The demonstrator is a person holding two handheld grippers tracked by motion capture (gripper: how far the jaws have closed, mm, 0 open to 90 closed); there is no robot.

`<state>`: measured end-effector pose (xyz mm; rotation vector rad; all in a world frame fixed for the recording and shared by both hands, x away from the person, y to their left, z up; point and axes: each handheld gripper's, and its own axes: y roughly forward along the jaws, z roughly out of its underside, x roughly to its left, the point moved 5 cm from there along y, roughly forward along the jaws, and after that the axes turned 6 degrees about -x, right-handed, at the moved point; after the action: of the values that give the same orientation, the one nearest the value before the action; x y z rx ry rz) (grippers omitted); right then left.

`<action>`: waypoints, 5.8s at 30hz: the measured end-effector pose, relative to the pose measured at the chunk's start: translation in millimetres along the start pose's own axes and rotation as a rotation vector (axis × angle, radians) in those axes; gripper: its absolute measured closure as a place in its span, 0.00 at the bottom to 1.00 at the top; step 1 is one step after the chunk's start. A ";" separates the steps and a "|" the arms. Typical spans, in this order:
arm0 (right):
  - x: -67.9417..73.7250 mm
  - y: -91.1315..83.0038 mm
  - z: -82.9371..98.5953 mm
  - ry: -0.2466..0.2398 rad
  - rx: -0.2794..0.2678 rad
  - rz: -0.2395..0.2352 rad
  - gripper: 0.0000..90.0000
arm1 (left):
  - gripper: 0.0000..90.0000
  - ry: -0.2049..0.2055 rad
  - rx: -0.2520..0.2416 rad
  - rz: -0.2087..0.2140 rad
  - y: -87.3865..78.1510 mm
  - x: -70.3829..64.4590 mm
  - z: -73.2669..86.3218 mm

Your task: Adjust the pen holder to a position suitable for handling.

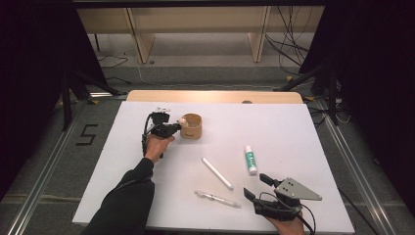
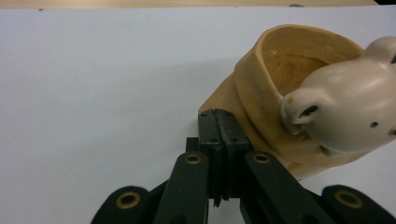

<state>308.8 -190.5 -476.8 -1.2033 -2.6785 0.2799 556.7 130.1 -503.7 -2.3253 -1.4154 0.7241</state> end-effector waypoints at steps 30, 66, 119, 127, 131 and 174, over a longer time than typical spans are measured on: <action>0.2 1.0 1.7 0.002 0.013 -0.001 0.29 | 0.99 0.021 0.023 0.010 24.0 -52.3 -1.1; -0.2 1.3 1.6 0.014 0.018 -0.006 0.29 | 0.61 0.040 0.032 0.080 -1.9 -54.8 4.8; -3.1 0.6 3.6 0.027 0.036 -0.016 0.29 | 0.20 0.344 0.173 0.398 -90.7 -110.9 47.4; -8.1 0.9 4.2 0.037 0.052 0.022 0.30 | 0.20 0.340 0.184 0.405 -94.1 -111.9 56.7; -10.5 2.6 4.7 0.044 0.066 0.044 0.30 | 0.19 0.345 0.177 0.410 -98.5 -110.9 61.9; -65.1 72.4 -1.8 0.094 0.285 0.245 0.30 | 0.17 0.224 0.039 0.391 -117.0 -89.1 91.7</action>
<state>403.6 -192.0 -499.4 -1.4096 -2.3130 0.6023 385.4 105.3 -496.0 -2.5872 -0.8547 0.5594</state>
